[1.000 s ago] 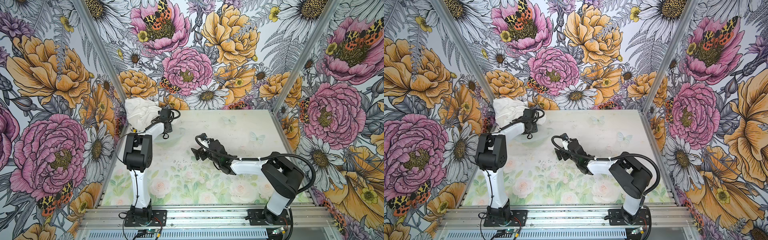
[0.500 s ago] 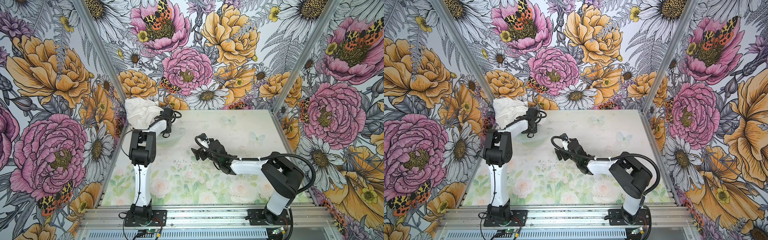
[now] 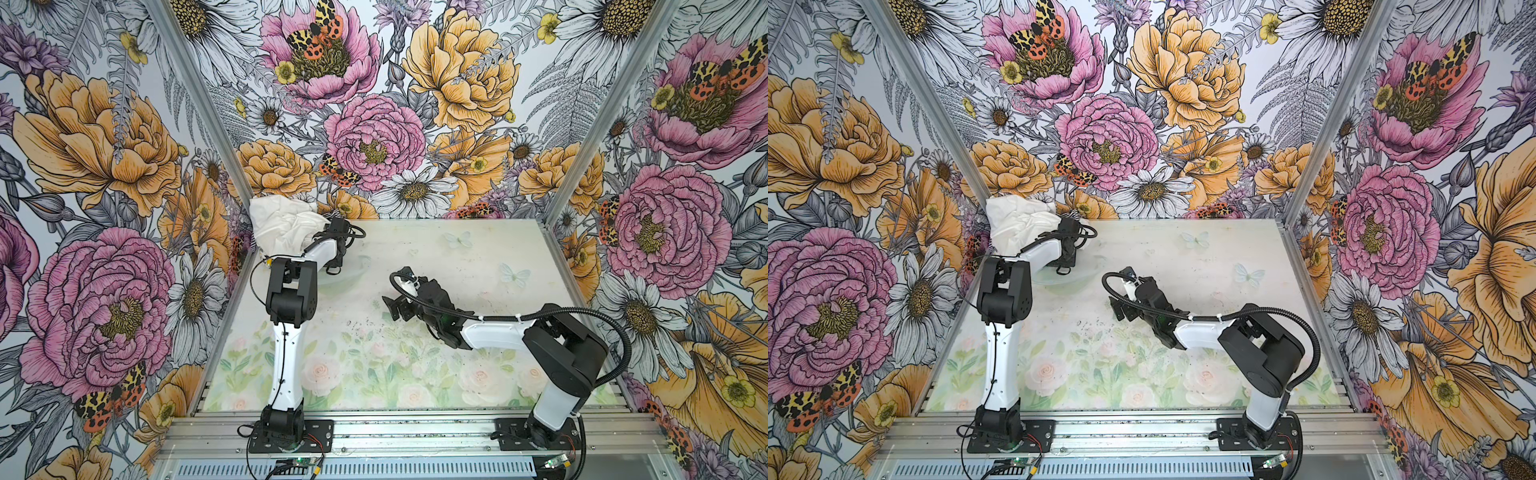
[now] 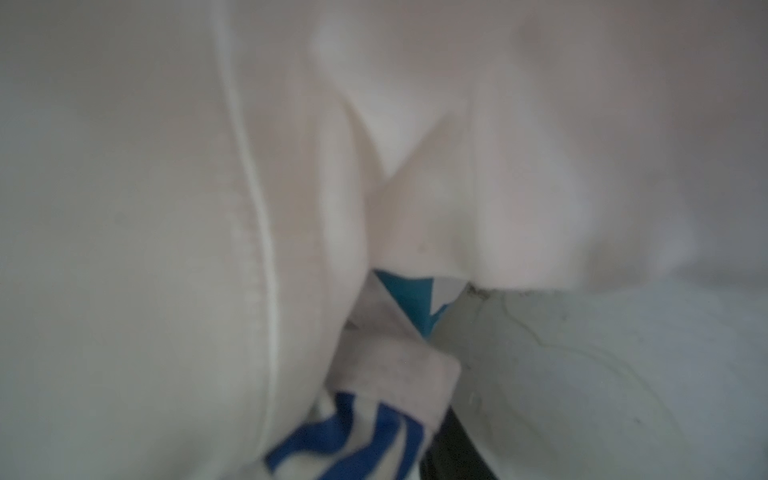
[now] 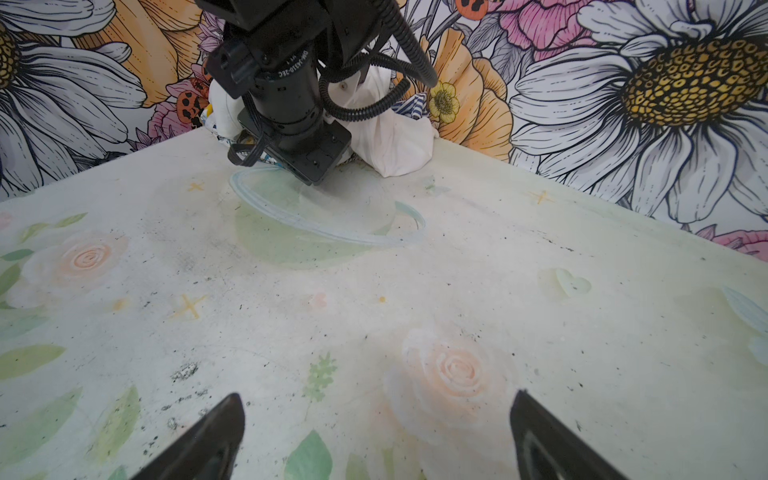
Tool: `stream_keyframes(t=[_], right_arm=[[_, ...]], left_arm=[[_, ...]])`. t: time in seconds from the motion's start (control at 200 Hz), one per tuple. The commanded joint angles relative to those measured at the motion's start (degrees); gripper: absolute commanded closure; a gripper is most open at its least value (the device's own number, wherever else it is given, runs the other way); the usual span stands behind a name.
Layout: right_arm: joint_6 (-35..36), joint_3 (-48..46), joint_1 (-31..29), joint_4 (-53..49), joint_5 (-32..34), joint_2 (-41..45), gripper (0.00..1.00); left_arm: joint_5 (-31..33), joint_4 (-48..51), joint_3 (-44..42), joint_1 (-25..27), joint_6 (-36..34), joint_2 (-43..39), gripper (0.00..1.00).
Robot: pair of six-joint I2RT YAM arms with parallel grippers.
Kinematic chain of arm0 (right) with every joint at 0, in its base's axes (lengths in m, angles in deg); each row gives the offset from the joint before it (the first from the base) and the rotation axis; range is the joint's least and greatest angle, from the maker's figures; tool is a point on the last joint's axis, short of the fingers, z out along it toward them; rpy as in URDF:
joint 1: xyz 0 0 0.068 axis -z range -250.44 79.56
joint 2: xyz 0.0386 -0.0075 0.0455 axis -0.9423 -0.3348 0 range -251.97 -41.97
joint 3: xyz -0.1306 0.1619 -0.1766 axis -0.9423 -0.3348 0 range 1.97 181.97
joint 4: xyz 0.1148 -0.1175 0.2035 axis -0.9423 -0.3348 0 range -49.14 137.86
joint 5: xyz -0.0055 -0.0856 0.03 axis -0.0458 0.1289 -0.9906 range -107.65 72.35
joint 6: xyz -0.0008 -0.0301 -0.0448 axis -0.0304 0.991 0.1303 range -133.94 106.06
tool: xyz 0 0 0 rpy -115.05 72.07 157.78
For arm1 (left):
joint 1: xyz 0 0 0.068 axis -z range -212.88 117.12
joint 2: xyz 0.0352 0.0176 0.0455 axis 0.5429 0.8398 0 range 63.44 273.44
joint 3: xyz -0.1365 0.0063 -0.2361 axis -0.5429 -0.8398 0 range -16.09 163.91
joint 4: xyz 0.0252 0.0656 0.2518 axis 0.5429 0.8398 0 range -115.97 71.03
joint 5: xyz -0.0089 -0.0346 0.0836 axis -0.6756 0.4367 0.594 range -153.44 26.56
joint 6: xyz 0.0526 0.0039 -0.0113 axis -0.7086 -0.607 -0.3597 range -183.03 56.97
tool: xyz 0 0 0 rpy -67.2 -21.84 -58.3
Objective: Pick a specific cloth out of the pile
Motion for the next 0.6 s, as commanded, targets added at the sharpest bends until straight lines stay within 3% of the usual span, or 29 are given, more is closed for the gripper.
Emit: stream_keyframes(t=[0.0,0.2,0.415,0.596], right_arm=[[1.0,1.4,-0.2,0.7,0.1,1.2,0.01],[0.9,1.6,-0.2,0.6,-0.1,1.1,0.01],[0.9,1.3,-0.2,0.6,0.1,1.6,0.00],[1.0,1.3,-0.2,0.6,0.2,1.8,0.00]], left_arm=[[2.4,0.0,0.7,0.7,-0.4,-0.1,0.77],[5.9,-0.5,-2.3,1.2,-0.9,-3.8,1.00],[9.3,-2.2,-5.1,1.1,-2.4,-12.4,1.00],[7.6,-2.1,-3.2,-0.4,-3.5,-22.0,1.00]])
